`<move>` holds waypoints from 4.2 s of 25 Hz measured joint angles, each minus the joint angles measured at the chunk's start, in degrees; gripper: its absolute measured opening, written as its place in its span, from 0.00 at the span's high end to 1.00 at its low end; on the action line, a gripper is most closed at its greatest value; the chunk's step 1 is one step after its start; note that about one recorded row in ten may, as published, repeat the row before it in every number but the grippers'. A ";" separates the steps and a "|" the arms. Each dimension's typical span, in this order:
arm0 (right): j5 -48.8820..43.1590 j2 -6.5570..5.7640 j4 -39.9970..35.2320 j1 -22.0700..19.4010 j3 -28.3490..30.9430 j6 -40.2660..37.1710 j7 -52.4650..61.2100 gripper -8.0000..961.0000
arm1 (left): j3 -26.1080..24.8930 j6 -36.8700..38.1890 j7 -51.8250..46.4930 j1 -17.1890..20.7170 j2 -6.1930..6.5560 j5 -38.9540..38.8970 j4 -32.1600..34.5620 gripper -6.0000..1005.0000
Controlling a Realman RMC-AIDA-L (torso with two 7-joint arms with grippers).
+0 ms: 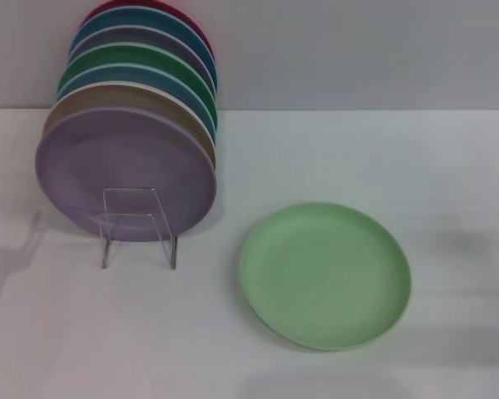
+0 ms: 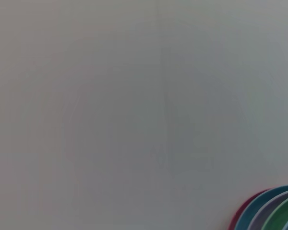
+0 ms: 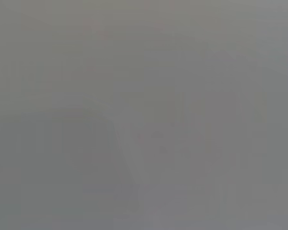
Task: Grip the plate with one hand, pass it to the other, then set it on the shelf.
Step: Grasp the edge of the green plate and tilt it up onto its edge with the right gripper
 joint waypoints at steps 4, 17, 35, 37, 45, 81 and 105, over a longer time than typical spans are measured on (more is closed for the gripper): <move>-0.32 0.11 -0.42 -0.46 -1.46 1.81 0.99 0.19 | -0.55 0.07 -0.01 1.10 0.00 -0.05 0.01 0.16; -17.28 -0.45 39.62 -6.37 -18.84 -18.94 36.96 0.19 | -0.61 0.36 -0.01 2.55 -0.03 -0.08 -0.07 0.16; -94.38 -5.26 66.82 14.05 -20.00 -2.06 124.72 0.21 | -2.09 -1.02 0.07 2.15 0.29 -0.08 -0.07 0.16; -98.43 -4.93 64.70 15.81 -20.33 -1.54 126.12 0.21 | -2.14 -1.34 0.08 2.14 0.33 -0.08 -0.15 0.16; -103.44 -3.22 60.67 18.02 -22.52 -2.22 128.90 0.23 | -2.92 -1.35 0.07 2.41 0.45 -0.09 0.11 0.16; -107.73 -2.70 47.89 22.88 -34.99 -10.79 137.48 0.31 | -3.88 -1.50 0.67 1.65 0.53 -0.08 0.24 0.16; -107.17 -2.08 47.10 23.64 -35.99 -10.96 136.97 0.97 | -4.71 -1.95 0.86 1.08 0.71 -0.08 0.12 0.17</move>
